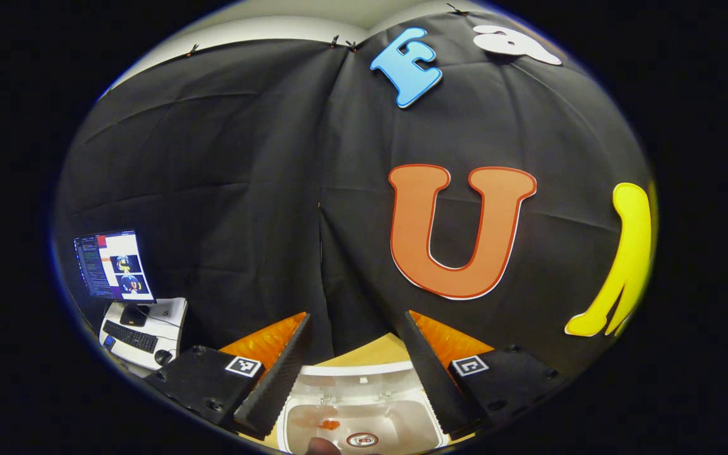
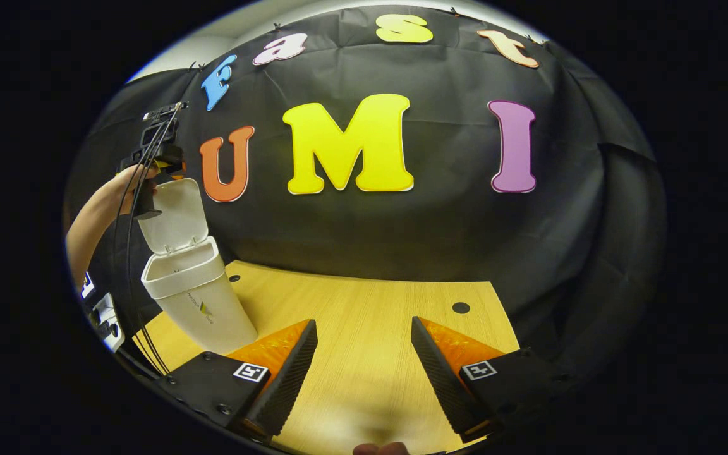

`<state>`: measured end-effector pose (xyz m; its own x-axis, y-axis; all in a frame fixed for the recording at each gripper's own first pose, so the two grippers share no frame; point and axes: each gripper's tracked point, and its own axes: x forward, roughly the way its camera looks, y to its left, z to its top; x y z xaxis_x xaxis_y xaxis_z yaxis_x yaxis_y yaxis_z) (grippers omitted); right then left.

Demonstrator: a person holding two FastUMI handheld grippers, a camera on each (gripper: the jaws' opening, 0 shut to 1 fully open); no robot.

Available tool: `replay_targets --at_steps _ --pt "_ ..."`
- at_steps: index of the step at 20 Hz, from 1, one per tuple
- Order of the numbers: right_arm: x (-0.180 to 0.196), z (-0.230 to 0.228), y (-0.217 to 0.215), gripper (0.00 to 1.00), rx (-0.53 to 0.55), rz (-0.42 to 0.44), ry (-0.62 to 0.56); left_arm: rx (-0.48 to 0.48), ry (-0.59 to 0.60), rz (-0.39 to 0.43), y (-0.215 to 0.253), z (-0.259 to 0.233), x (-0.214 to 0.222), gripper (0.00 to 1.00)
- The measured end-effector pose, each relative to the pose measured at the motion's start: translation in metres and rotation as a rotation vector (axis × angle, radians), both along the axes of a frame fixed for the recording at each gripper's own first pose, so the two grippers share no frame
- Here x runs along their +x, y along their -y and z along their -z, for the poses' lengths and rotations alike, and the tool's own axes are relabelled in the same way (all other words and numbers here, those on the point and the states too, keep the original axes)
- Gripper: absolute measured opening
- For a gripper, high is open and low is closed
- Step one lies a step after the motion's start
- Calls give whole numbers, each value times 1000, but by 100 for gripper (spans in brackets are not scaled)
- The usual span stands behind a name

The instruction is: Press the lid of the desktop garbage bin to open it, pick up the crumpled paper on the desktop and throw it into the bin, then pick up the pop can on the desktop and drop it into the bin, and finally close the garbage bin lid.

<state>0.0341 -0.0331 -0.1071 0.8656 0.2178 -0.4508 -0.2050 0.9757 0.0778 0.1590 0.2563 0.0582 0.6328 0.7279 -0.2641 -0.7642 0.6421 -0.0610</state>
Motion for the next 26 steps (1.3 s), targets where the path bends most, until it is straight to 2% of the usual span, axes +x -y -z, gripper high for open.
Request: replay_targets --at_steps 5,10,15,25,26 --pt "-4 3 -11 95 27 -48 12 -22 26 22 47 18 -30 92" --pt "-18 9 -19 95 17 -105 13 15 -4 64 85 55 -55 92" --pt "-29 10 -9 95 -17 -107 13 3 -4 96 104 88 -62 92" --pt "-36 16 4 95 -65 -89 -4 -29 -92 130 119 154 -70 92" --pt "-36 17 4 95 -71 -87 -4 12 -77 136 116 150 -67 92"
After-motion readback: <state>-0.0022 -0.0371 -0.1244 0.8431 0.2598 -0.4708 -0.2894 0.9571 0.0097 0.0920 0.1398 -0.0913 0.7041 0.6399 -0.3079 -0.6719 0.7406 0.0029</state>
